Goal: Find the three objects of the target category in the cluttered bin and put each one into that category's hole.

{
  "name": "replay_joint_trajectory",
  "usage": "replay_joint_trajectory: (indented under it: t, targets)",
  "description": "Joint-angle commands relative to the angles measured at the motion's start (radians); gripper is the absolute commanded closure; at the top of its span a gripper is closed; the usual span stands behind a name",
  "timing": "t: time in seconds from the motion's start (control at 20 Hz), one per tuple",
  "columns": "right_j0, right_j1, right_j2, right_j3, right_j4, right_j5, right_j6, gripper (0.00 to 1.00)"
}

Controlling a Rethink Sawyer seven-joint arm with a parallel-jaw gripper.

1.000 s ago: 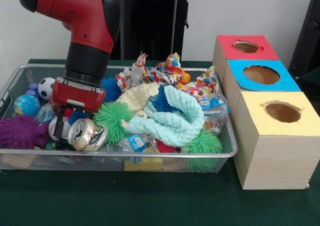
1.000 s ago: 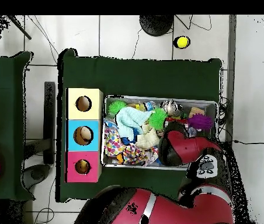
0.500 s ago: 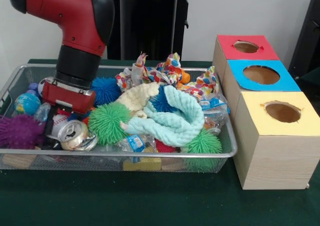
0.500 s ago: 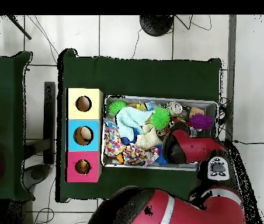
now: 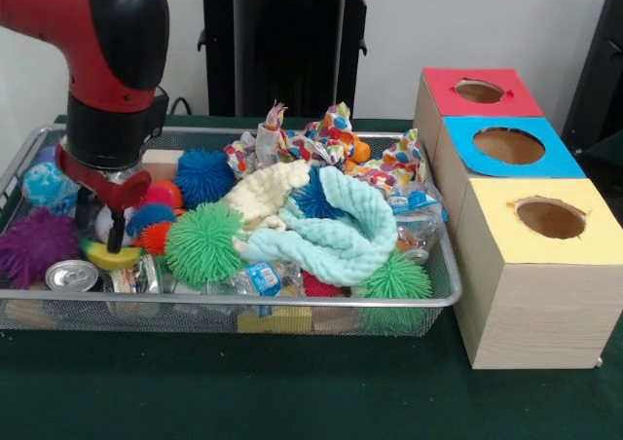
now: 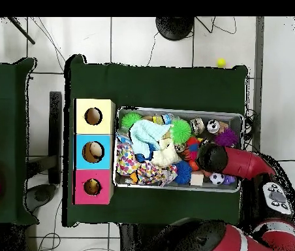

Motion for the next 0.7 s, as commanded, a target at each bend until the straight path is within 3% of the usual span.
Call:
replay_joint_trajectory:
  t: [0.05,0.35,0.7]
  targets:
    - [-0.003,0.104,0.124,0.090,0.087,0.339,-0.015,0.00]
    - [0.002,0.083,0.120,0.126,0.122,0.344,-0.003,0.00]
    - [-0.022,0.041,0.151,0.215,0.127,0.216,0.014,0.00]
